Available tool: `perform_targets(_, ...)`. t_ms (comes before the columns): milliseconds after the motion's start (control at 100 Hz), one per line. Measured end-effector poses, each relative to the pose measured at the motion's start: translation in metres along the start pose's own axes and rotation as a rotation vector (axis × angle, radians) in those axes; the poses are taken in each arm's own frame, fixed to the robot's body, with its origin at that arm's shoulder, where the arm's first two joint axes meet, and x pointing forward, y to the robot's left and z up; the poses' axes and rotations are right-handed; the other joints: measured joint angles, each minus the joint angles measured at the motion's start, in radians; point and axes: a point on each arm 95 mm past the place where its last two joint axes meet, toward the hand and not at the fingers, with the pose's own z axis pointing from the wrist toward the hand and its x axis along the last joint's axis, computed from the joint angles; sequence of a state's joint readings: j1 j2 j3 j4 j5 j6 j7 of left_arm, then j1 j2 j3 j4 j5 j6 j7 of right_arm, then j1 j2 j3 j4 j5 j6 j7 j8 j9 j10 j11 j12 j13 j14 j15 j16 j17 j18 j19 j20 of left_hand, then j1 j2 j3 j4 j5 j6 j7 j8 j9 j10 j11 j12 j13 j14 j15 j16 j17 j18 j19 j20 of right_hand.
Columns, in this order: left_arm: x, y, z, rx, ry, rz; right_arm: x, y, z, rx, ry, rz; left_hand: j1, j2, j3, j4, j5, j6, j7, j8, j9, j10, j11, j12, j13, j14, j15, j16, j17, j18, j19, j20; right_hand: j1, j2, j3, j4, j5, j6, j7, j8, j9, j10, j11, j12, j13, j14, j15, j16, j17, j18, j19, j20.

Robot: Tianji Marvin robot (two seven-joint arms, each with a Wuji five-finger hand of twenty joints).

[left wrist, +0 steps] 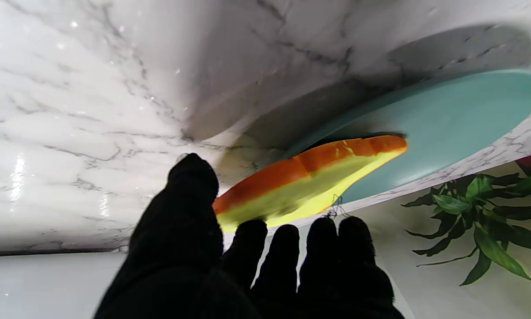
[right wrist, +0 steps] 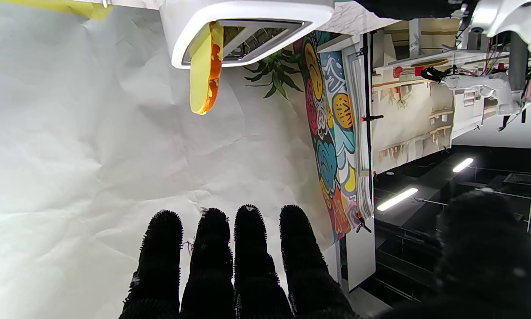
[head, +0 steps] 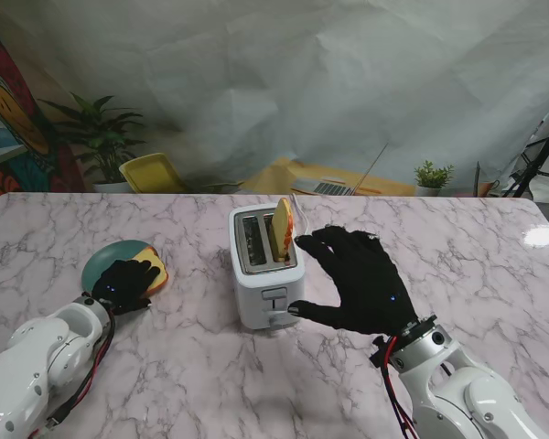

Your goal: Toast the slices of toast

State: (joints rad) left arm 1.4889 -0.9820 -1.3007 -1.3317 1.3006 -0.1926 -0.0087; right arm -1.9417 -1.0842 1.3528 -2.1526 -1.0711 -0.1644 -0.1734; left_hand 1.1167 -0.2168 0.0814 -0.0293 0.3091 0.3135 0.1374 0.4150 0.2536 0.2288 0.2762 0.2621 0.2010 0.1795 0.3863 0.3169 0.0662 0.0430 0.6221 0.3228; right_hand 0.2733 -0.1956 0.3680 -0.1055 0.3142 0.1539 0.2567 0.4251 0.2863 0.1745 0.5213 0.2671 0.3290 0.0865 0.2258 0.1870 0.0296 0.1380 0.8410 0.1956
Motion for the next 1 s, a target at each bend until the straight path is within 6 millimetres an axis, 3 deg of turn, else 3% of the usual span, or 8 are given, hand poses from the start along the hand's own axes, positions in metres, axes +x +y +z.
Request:
perform_targets(180, 0.0, 0.0, 0.005, 0.001, 0.004, 0.0, -0.001, -0.001, -0.001, -0.003, -0.004, 0.002, 0.03, 0.001, 0.015, 0.0, 0.018, 0.0, 0.022, -0.004, 0.038, 0.0, 0.024, 0.006, 0.044, -0.001, 0.019, 0.006, 0.027, 0.0, 0.039, 0.012, 0.009, 0.0, -0.007, 0.0, 0.0, 0.0, 0.001, 0.0, 0.002, 0.0, 0.0, 0.0, 0.012, -0.001, 0.0, 0.0, 0.002, 0.0, 0.007, 0.0)
perform_targets(280, 0.001, 0.0, 0.008, 0.011, 0.006, -0.011, -0.001, -0.001, -0.001, -0.003, -0.005, 0.002, 0.091, 0.025, 0.041, 0.0, 0.048, 0.001, 0.05, -0.031, 0.091, 0.0, 0.027, 0.008, 0.093, -0.001, 0.028, 0.017, 0.064, 0.008, 0.063, 0.023, 0.009, 0.0, -0.01, 0.0, 0.0, 0.0, 0.002, 0.0, 0.002, -0.001, 0.0, 0.0, 0.012, -0.001, 0.0, 0.0, 0.009, 0.0, 0.009, 0.0)
perform_targets(490, 0.001, 0.0, 0.01, 0.04, -0.002, -0.034, -0.002, -0.002, -0.002, -0.003, -0.007, 0.002, 0.093, 0.05, 0.222, 0.0, 0.083, -0.015, 0.149, -0.054, 0.176, -0.014, 0.049, 0.001, 0.178, -0.007, 0.056, 0.03, 0.13, 0.011, 0.1, 0.035, 0.01, 0.011, -0.02, 0.0, 0.0, -0.001, 0.013, 0.0, 0.002, -0.001, 0.0, 0.001, 0.012, -0.001, 0.0, 0.0, 0.01, 0.0, 0.009, 0.0)
perform_targets(570, 0.0, -0.002, 0.01, 0.055, -0.006, -0.044, -0.002, -0.001, -0.001, -0.004, -0.007, 0.002, 0.093, 0.062, 0.27, -0.015, 0.109, -0.038, 0.216, -0.054, 0.227, -0.03, 0.073, 0.013, 0.219, -0.012, 0.069, 0.044, 0.158, 0.012, 0.131, 0.038, 0.01, 0.011, -0.02, 0.0, 0.0, -0.001, 0.014, -0.001, 0.002, -0.001, 0.0, 0.001, 0.012, -0.001, 0.0, 0.0, 0.01, 0.0, 0.009, 0.0)
perform_targets(780, -0.003, -0.005, 0.01, 0.099, -0.017, -0.069, -0.002, -0.001, -0.001, -0.006, -0.006, 0.0, 0.093, 0.089, 0.268, -0.023, 0.149, -0.09, 0.386, -0.054, 0.343, -0.068, 0.103, 0.036, 0.32, -0.023, 0.095, 0.069, 0.234, 0.014, 0.18, 0.05, 0.01, 0.011, -0.022, 0.0, 0.0, -0.001, 0.015, -0.011, 0.002, -0.001, 0.0, 0.001, 0.012, -0.001, 0.0, 0.0, 0.011, 0.0, 0.009, 0.0)
perform_targets(910, -0.005, -0.01, 0.008, 0.142, -0.03, -0.075, -0.002, -0.001, 0.0, -0.006, -0.006, -0.002, 0.093, 0.089, 0.238, -0.023, 0.193, -0.159, 0.544, -0.042, 0.487, -0.102, 0.138, 0.099, 0.462, -0.039, 0.13, 0.107, 0.331, 0.025, 0.249, 0.064, 0.02, 0.022, -0.032, 0.0, 0.0, -0.001, 0.015, -0.011, 0.012, -0.001, 0.0, 0.001, 0.012, -0.001, 0.0, 0.0, 0.011, 0.0, 0.009, 0.0)
perform_targets(1000, -0.008, -0.016, 0.005, 0.167, -0.039, -0.079, -0.002, 0.0, 0.001, -0.006, -0.004, -0.004, 0.093, 0.078, 0.215, -0.024, 0.209, -0.173, 0.585, -0.042, 0.538, -0.105, 0.149, 0.127, 0.533, -0.042, 0.168, 0.147, 0.389, 0.036, 0.317, 0.088, 0.02, 0.022, -0.032, 0.0, 0.0, -0.001, 0.015, -0.012, 0.012, -0.001, 0.0, 0.001, 0.013, -0.001, 0.0, 0.0, 0.011, 0.0, 0.009, 0.0)
